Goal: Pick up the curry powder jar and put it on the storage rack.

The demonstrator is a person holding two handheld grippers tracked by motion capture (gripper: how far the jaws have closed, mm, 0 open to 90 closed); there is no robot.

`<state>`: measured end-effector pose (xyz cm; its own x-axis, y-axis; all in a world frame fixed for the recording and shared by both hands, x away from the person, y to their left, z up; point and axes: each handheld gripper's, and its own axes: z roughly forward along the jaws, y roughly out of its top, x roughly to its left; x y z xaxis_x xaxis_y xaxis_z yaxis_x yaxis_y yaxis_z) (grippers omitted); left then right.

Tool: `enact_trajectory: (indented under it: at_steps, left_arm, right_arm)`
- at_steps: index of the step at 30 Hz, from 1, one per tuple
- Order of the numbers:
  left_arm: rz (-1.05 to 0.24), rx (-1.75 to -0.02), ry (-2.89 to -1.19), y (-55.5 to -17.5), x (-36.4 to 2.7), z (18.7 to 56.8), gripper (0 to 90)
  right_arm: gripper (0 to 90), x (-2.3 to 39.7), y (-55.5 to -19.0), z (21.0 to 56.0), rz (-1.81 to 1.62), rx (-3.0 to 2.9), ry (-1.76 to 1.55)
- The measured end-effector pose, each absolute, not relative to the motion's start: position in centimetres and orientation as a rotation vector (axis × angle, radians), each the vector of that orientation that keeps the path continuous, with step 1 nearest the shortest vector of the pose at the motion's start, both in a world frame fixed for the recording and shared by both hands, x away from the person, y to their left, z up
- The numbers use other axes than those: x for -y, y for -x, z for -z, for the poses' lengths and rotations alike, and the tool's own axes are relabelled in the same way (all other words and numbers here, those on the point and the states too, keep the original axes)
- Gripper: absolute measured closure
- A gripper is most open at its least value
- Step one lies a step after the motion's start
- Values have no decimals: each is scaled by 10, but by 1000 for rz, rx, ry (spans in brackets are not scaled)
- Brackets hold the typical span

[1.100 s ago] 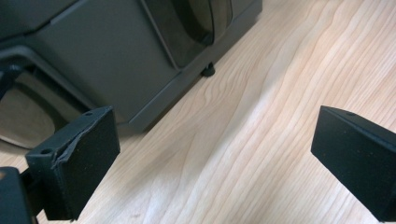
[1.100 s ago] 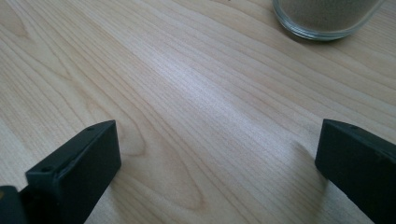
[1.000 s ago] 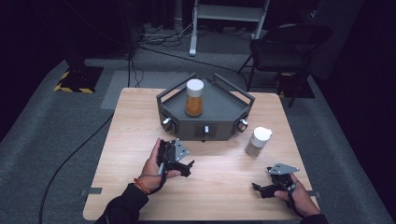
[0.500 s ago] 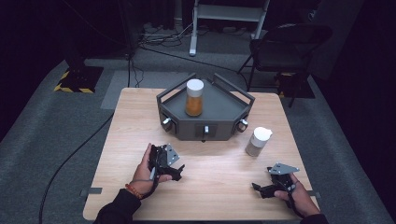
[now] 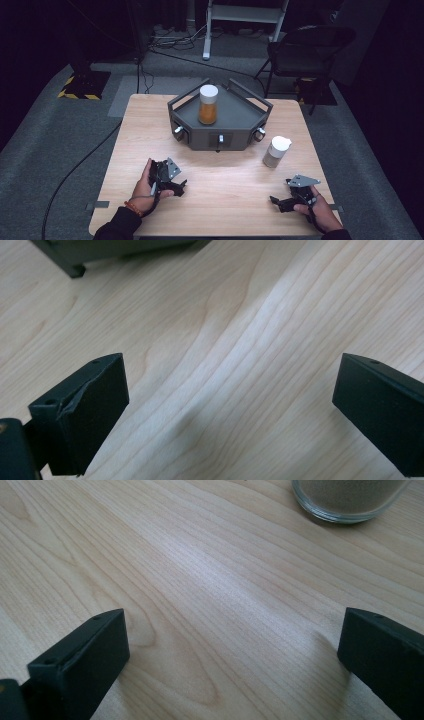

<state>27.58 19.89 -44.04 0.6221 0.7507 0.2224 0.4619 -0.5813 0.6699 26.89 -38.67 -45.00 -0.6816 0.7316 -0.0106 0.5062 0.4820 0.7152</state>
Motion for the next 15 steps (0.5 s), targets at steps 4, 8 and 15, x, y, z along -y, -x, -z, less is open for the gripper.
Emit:
enact_trajectory:
  at_steps: [4,8,15]
  left_arm:
    - [-666,-959,-2279,-274,-205,442,16]
    - [-644,-985,-2265,-275,-214,443,12]
    - [-558,-1037,-2202,-278,-233,449,7]
  right_arm:
    - [0,387,-269,450,-1011,-2418,-1046]
    - [0,387,-269,450,-1011,-2418,-1046]
    - [0,387,-269,450,-1011,-2418,-1046]
